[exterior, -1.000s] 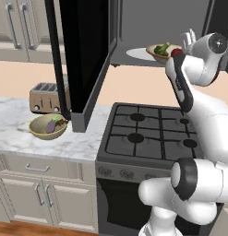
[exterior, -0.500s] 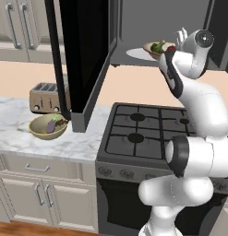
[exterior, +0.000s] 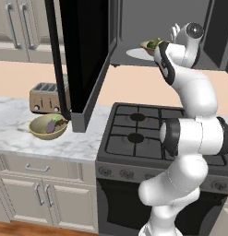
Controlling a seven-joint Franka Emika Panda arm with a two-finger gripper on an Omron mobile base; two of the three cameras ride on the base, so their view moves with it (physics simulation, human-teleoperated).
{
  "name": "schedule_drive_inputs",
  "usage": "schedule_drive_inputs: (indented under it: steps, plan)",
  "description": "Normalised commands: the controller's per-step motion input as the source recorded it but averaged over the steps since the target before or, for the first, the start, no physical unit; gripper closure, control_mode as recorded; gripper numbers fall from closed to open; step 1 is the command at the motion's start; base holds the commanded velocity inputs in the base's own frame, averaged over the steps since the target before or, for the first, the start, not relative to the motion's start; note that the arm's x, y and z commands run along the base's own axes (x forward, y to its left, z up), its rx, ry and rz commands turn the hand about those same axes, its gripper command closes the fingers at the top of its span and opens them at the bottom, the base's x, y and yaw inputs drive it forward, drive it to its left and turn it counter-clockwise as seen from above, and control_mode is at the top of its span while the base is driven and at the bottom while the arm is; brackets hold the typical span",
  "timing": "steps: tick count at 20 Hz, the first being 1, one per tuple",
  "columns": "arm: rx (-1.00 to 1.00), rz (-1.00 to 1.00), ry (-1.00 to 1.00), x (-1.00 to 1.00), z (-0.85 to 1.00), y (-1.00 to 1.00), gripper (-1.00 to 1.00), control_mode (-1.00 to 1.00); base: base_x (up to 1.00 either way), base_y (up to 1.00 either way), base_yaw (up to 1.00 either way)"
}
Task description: Place the bowl containing the tomato and broccoli in the microwave. Close the microwave door and press the start button to microwave the meal.
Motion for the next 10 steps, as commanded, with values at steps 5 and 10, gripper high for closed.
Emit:
schedule_drive_inputs:
  steps: [5, 10]
  plan:
    - [0.00, 0.00, 0.02, 0.51, -0.06, -0.05, 1.00, -1.00, 0.00, 0.00, 0.00]
    - [0.00, 0.00, 0.00, 0.38, -0.14, -0.05, -1.00, -1.00, 0.00, 0.00, 0.00]
